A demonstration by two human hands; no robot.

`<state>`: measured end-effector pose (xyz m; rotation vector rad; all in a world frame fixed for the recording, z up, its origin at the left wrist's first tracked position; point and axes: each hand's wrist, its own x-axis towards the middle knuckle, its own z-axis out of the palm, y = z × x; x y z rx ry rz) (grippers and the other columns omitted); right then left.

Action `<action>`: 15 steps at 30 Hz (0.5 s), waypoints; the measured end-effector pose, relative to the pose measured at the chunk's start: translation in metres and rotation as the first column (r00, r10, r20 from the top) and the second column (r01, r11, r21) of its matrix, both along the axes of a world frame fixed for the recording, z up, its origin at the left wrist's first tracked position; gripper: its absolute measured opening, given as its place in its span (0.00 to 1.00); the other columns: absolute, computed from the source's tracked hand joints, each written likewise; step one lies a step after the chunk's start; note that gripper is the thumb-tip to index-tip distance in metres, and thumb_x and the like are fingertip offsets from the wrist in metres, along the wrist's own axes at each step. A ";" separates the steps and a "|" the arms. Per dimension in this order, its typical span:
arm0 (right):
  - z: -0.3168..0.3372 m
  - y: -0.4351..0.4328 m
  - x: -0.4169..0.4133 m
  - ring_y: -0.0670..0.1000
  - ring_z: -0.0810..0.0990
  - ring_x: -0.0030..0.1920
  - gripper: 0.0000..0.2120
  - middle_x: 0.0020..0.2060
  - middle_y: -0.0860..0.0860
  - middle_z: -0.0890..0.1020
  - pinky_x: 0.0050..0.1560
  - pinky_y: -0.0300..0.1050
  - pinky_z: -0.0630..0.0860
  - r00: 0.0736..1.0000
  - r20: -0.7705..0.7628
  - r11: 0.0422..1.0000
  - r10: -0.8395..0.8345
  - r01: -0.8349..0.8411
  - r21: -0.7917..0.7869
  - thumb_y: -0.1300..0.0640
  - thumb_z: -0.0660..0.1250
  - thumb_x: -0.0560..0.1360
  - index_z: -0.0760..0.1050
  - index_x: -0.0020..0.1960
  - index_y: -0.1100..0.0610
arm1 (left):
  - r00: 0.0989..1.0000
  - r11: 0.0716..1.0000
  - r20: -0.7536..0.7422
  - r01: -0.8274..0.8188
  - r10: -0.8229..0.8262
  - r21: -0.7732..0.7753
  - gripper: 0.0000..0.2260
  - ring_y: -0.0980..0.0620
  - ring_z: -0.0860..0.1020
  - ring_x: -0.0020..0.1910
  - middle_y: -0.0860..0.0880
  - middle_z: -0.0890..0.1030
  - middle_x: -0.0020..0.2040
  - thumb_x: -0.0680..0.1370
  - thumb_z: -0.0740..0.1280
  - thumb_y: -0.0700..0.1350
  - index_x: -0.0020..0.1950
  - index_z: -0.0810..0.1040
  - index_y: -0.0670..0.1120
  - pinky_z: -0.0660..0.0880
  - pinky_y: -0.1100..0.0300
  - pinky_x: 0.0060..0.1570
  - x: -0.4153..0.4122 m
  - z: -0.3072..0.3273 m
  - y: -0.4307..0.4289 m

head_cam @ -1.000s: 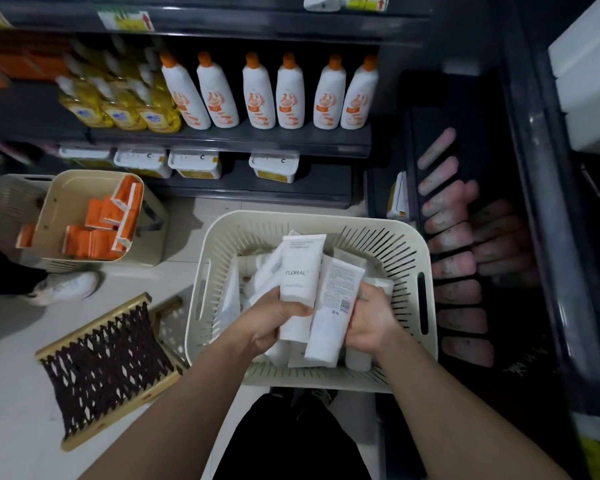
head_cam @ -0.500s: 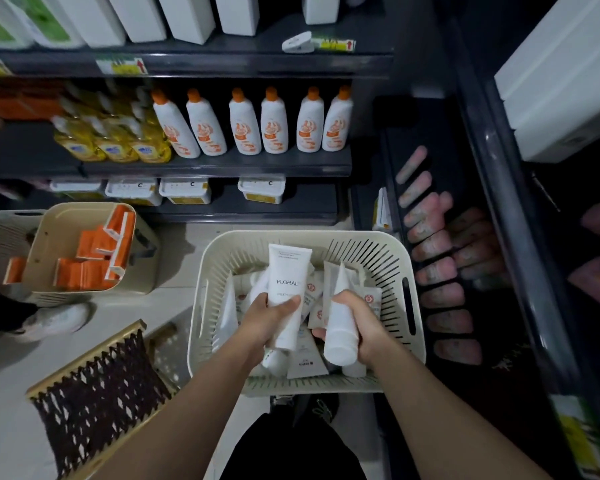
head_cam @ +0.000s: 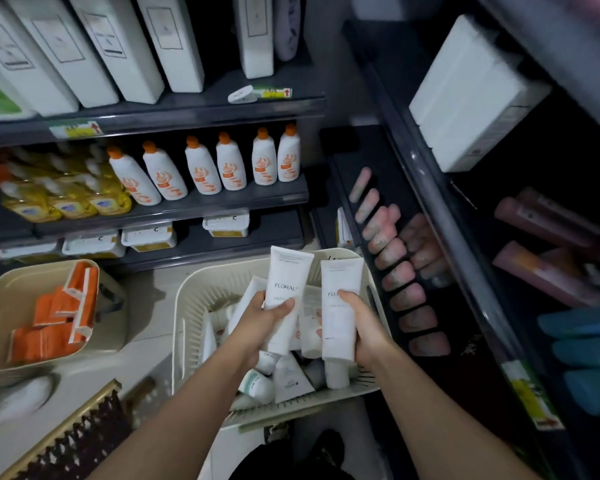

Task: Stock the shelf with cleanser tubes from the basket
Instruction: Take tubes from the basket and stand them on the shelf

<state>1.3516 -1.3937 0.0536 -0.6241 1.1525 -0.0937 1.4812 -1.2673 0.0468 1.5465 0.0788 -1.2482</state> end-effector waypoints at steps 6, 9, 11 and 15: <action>0.028 -0.012 -0.024 0.56 0.83 0.52 0.14 0.52 0.56 0.85 0.58 0.53 0.77 1.000 -0.020 0.960 -0.018 0.012 -0.281 0.53 0.69 0.74 0.80 0.57 0.58 | 0.997 0.997 0.011 0.071 -0.071 0.009 0.20 0.43 0.81 0.52 0.44 0.82 0.56 0.79 0.60 0.60 0.65 0.71 0.49 0.80 0.47 0.50 -0.002 0.020 -0.026; 0.050 -0.017 -0.042 0.52 0.83 0.50 0.07 0.53 0.55 0.84 0.46 0.45 0.78 0.999 -0.001 0.916 -0.033 0.030 -0.399 0.60 0.66 0.77 0.79 0.55 0.55 | 0.981 0.985 0.096 0.171 -0.167 -0.031 0.16 0.44 0.82 0.52 0.45 0.83 0.53 0.80 0.61 0.57 0.61 0.74 0.48 0.78 0.43 0.54 -0.013 0.036 -0.038; 0.065 -0.018 -0.056 0.51 0.83 0.49 0.09 0.51 0.51 0.84 0.47 0.47 0.80 0.997 0.015 0.882 -0.082 0.079 -0.465 0.61 0.67 0.76 0.77 0.55 0.52 | 0.968 0.972 0.135 0.223 -0.211 -0.080 0.15 0.46 0.82 0.49 0.45 0.84 0.52 0.79 0.64 0.55 0.59 0.76 0.46 0.77 0.49 0.49 -0.022 0.048 -0.044; 0.090 -0.018 -0.089 0.51 0.81 0.55 0.15 0.53 0.49 0.83 0.58 0.54 0.78 0.983 0.000 0.798 -0.184 0.149 -0.585 0.59 0.72 0.73 0.74 0.57 0.50 | 0.922 0.916 0.212 0.361 -0.324 -0.173 0.14 0.48 0.81 0.48 0.46 0.83 0.54 0.76 0.70 0.50 0.58 0.76 0.46 0.77 0.55 0.44 -0.045 0.077 -0.056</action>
